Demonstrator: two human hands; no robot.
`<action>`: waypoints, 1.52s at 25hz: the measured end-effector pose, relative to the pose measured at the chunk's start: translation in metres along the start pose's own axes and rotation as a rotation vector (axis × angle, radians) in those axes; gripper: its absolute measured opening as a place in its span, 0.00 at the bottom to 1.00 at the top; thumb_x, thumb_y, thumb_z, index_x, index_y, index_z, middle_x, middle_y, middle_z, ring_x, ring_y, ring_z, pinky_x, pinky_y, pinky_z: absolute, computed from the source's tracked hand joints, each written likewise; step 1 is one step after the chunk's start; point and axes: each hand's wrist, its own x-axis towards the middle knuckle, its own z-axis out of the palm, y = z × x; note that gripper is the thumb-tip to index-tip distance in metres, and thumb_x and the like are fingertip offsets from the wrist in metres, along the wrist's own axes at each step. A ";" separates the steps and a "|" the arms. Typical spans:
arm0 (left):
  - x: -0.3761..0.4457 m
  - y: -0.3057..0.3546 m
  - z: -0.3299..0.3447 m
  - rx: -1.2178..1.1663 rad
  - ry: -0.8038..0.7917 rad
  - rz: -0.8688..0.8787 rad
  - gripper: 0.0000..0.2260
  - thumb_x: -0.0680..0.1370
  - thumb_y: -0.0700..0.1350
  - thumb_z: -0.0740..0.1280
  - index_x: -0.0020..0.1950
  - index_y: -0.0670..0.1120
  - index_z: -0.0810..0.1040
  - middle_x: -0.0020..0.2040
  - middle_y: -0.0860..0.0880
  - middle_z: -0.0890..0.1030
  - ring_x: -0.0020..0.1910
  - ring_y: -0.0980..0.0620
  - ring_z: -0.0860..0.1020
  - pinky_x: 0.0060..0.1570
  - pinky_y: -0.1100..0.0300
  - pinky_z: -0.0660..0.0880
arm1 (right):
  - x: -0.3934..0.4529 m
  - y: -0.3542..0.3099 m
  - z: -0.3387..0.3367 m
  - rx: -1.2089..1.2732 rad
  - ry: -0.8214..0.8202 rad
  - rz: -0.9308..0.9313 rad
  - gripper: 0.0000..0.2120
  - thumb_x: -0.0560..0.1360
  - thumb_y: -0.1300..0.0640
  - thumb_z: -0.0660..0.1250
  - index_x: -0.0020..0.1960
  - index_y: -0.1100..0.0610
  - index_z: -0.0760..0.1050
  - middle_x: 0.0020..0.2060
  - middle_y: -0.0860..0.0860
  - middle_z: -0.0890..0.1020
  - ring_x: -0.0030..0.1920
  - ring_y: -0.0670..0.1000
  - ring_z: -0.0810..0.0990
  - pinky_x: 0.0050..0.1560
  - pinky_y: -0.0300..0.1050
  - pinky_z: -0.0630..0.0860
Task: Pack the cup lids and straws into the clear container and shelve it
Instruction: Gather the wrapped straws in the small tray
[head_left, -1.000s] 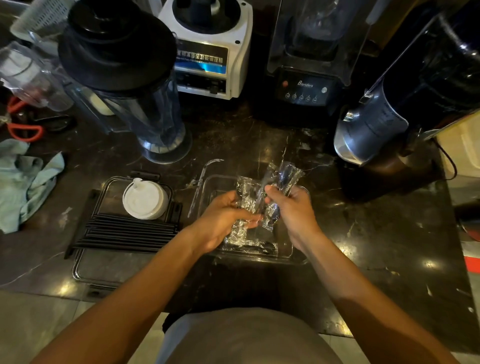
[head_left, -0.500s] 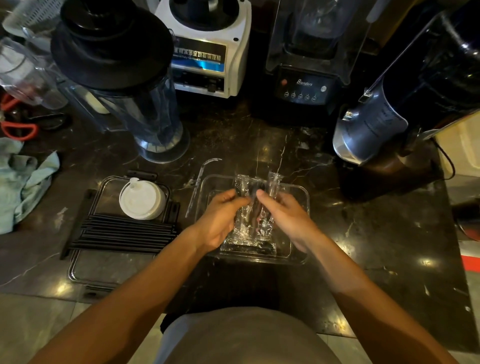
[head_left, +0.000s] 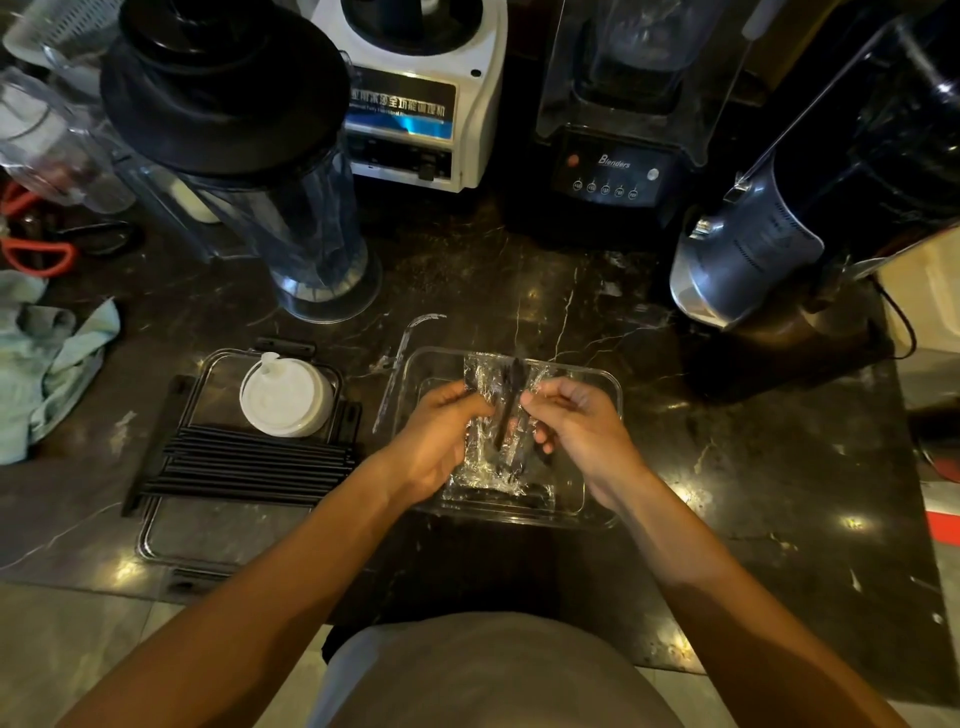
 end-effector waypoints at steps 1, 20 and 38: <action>0.001 -0.001 -0.002 -0.024 -0.021 -0.008 0.06 0.80 0.36 0.67 0.45 0.43 0.82 0.49 0.43 0.85 0.61 0.41 0.79 0.74 0.35 0.67 | 0.000 0.001 0.000 0.007 0.002 -0.006 0.02 0.80 0.60 0.71 0.49 0.58 0.79 0.34 0.47 0.77 0.32 0.44 0.75 0.32 0.38 0.74; -0.004 -0.001 -0.004 -0.089 -0.027 -0.048 0.11 0.81 0.35 0.64 0.63 0.35 0.79 0.59 0.37 0.84 0.57 0.42 0.84 0.61 0.46 0.78 | -0.015 -0.007 -0.009 -0.607 0.062 -0.805 0.14 0.80 0.60 0.70 0.65 0.58 0.82 0.52 0.50 0.83 0.42 0.42 0.80 0.41 0.39 0.79; -0.009 0.021 -0.015 0.064 0.098 0.075 0.09 0.81 0.38 0.70 0.59 0.37 0.81 0.55 0.39 0.87 0.52 0.43 0.87 0.50 0.51 0.85 | 0.020 0.013 0.008 -1.458 -0.123 -0.371 0.21 0.80 0.65 0.66 0.71 0.56 0.70 0.51 0.54 0.85 0.52 0.55 0.85 0.57 0.51 0.78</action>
